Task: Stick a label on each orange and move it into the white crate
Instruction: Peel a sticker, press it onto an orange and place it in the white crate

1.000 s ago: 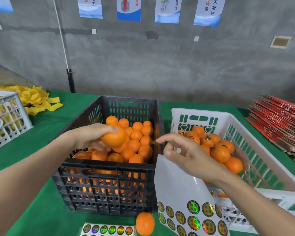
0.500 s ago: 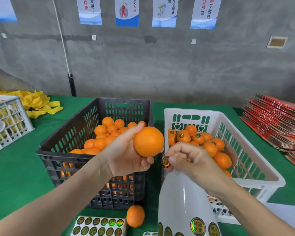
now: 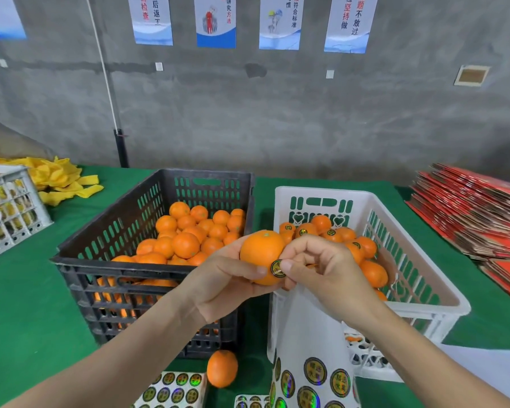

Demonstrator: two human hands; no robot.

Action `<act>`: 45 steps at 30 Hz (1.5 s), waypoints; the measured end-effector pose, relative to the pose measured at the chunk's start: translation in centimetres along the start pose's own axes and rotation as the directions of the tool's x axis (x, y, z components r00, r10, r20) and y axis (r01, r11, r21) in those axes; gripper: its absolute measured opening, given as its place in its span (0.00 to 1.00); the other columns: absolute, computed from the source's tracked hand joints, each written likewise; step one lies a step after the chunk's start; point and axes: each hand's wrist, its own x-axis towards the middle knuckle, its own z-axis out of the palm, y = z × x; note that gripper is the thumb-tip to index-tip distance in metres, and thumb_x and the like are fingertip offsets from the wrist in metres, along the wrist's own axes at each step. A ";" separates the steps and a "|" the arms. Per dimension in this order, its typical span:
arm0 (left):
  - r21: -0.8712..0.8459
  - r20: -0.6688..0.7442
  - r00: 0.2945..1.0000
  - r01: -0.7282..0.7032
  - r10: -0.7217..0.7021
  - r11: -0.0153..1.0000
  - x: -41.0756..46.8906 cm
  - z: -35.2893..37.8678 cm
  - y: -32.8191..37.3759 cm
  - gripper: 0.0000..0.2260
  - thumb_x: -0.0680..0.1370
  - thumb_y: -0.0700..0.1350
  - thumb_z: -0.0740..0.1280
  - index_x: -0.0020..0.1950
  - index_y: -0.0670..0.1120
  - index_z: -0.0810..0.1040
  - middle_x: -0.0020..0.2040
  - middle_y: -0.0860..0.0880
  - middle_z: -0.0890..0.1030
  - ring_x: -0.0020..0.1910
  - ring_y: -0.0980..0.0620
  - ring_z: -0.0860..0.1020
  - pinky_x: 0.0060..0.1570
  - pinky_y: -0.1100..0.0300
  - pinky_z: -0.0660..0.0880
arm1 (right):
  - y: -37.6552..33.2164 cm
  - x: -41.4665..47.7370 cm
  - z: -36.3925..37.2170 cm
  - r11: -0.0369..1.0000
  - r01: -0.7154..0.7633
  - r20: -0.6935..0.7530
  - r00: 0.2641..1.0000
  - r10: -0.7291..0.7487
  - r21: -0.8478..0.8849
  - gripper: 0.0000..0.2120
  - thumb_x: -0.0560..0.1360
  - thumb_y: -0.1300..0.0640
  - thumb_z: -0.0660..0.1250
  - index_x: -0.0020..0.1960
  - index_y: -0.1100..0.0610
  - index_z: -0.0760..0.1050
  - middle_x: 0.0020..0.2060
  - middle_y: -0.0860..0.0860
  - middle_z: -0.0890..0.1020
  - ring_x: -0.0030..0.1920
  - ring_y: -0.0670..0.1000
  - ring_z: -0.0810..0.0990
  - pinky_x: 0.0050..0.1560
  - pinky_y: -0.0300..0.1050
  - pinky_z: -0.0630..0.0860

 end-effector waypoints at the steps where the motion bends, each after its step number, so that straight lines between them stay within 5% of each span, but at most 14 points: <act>1: -0.011 -0.006 1.000 -0.003 0.003 1.000 0.0 0.1 -0.1 0.16 0.78 0.27 0.54 0.57 0.42 0.73 0.58 0.39 0.77 0.55 0.43 0.78 0.59 0.49 0.76 | 0.0 0.1 0.0 0.999 0.006 -0.003 1.000 -0.006 -0.035 0.08 0.74 0.65 0.67 0.41 0.54 0.76 0.27 0.49 0.79 0.31 0.43 0.77 0.38 0.33 0.72; 4: -0.004 -0.016 1.000 0.013 -0.014 1.000 0.2 0.0 -0.3 0.16 0.78 0.27 0.55 0.61 0.39 0.72 0.62 0.36 0.75 0.58 0.41 0.76 0.62 0.45 0.74 | 0.0 0.1 0.0 0.989 0.037 -0.004 0.999 -0.038 -0.146 0.08 0.74 0.65 0.68 0.41 0.53 0.76 0.27 0.48 0.79 0.30 0.44 0.77 0.36 0.35 0.72; 10: -0.085 0.029 0.999 -0.014 0.017 0.996 0.4 -0.3 -0.7 0.27 0.69 0.33 0.72 0.67 0.39 0.71 0.59 0.38 0.79 0.57 0.42 0.80 0.57 0.49 0.78 | 0.0 0.0 0.3 0.942 0.106 -0.051 0.990 -0.129 -0.319 0.09 0.73 0.60 0.71 0.42 0.48 0.74 0.28 0.51 0.76 0.32 0.55 0.78 0.37 0.60 0.77; 13: -0.043 0.002 1.000 -0.013 0.013 0.999 0.5 -0.6 -0.7 0.28 0.69 0.36 0.70 0.68 0.39 0.70 0.59 0.37 0.79 0.58 0.40 0.79 0.60 0.46 0.76 | -0.2 0.3 0.4 0.912 0.101 -0.077 0.987 -0.143 -0.398 0.13 0.69 0.49 0.73 0.49 0.42 0.71 0.30 0.47 0.77 0.31 0.47 0.77 0.35 0.52 0.78; 16: -0.010 0.059 0.998 0.012 -0.011 1.000 0.3 -1.3 -0.3 0.36 0.63 0.36 0.77 0.69 0.42 0.69 0.55 0.41 0.82 0.54 0.42 0.81 0.57 0.47 0.78 | -0.3 0.8 -0.4 0.907 -0.110 -0.133 0.989 0.061 -0.406 0.38 0.54 0.29 0.71 0.61 0.34 0.62 0.39 0.41 0.76 0.33 0.40 0.75 0.33 0.36 0.73; 21: -0.042 0.089 0.992 0.098 -0.094 0.994 0.6 -1.8 0.2 0.63 0.52 0.41 0.85 0.78 0.52 0.52 0.69 0.41 0.73 0.58 0.41 0.80 0.51 0.47 0.80 | 0.1 1.5 -1.0 0.931 -0.199 0.068 0.971 0.231 -0.307 0.36 0.59 0.33 0.70 0.65 0.41 0.70 0.50 0.41 0.78 0.53 0.41 0.77 0.54 0.46 0.78; 25: 0.064 0.102 0.988 0.110 -0.116 0.992 0.9 -1.8 0.4 0.51 0.64 0.37 0.74 0.79 0.52 0.47 0.60 0.47 0.81 0.56 0.47 0.82 0.46 0.56 0.80 | -0.2 1.6 -1.1 0.971 -0.232 0.246 0.939 0.239 -0.056 0.22 0.66 0.50 0.75 0.59 0.45 0.76 0.52 0.44 0.83 0.53 0.45 0.81 0.49 0.38 0.78; 27: 0.080 0.125 0.987 0.090 -0.100 0.993 1.2 -1.9 0.5 0.48 0.62 0.50 0.80 0.76 0.52 0.58 0.59 0.50 0.82 0.57 0.49 0.81 0.47 0.58 0.80 | 0.1 1.4 -1.0 0.975 -0.224 0.217 0.951 0.220 -0.006 0.21 0.66 0.54 0.77 0.56 0.46 0.77 0.50 0.45 0.84 0.51 0.45 0.82 0.46 0.37 0.78; 29: 0.123 0.111 0.991 0.066 -0.080 0.990 1.7 -1.4 0.4 0.33 0.66 0.71 0.65 0.65 0.55 0.74 0.56 0.54 0.83 0.55 0.55 0.81 0.47 0.61 0.79 | 0.5 1.2 -0.6 0.972 -0.224 0.171 0.963 0.209 0.068 0.22 0.63 0.52 0.75 0.56 0.48 0.76 0.49 0.46 0.84 0.50 0.46 0.82 0.45 0.38 0.78; 30: 0.107 0.074 0.993 0.082 -0.090 0.991 2.1 -1.0 0.3 0.30 0.68 0.73 0.56 0.58 0.55 0.79 0.52 0.54 0.85 0.53 0.56 0.82 0.46 0.61 0.79 | 0.6 1.2 -0.3 0.968 -0.223 0.158 0.966 0.204 0.114 0.23 0.62 0.51 0.74 0.57 0.49 0.76 0.48 0.46 0.84 0.49 0.47 0.83 0.45 0.38 0.78; 33: -0.042 -0.052 0.993 0.107 -0.109 0.993 3.7 -0.7 -1.2 0.39 0.72 0.72 0.43 0.50 0.46 0.82 0.43 0.46 0.85 0.45 0.53 0.84 0.44 0.60 0.79 | 1.2 1.2 0.4 0.957 -0.211 0.128 0.974 0.187 0.201 0.25 0.61 0.49 0.72 0.57 0.52 0.76 0.46 0.48 0.85 0.48 0.47 0.83 0.45 0.38 0.78; 35: -0.099 -0.100 0.987 0.114 -0.124 0.989 4.4 -0.9 -2.3 0.41 0.73 0.72 0.40 0.54 0.43 0.80 0.46 0.43 0.85 0.46 0.50 0.84 0.44 0.57 0.80 | 1.6 1.3 0.5 0.944 -0.231 0.096 0.972 0.214 0.235 0.27 0.58 0.48 0.72 0.57 0.52 0.76 0.45 0.47 0.85 0.47 0.46 0.83 0.44 0.38 0.77; 38: -0.066 -0.090 0.988 0.120 -0.126 0.991 4.8 -1.4 -3.7 0.40 0.72 0.71 0.42 0.66 0.45 0.74 0.57 0.41 0.82 0.57 0.44 0.80 0.56 0.48 0.77 | 2.0 1.3 0.3 0.929 -0.231 0.056 0.973 0.224 0.289 0.27 0.58 0.46 0.70 0.55 0.51 0.75 0.43 0.45 0.85 0.46 0.44 0.83 0.44 0.38 0.78; 45: -0.047 0.040 0.973 0.228 -0.226 0.973 4.5 -2.4 -3.1 0.21 0.74 0.48 0.64 0.63 0.38 0.78 0.60 0.36 0.79 0.53 0.41 0.81 0.59 0.45 0.74 | 3.0 1.5 -0.5 0.929 -0.213 -0.061 0.968 0.242 0.303 0.28 0.57 0.44 0.71 0.56 0.50 0.75 0.45 0.46 0.84 0.48 0.46 0.82 0.46 0.40 0.79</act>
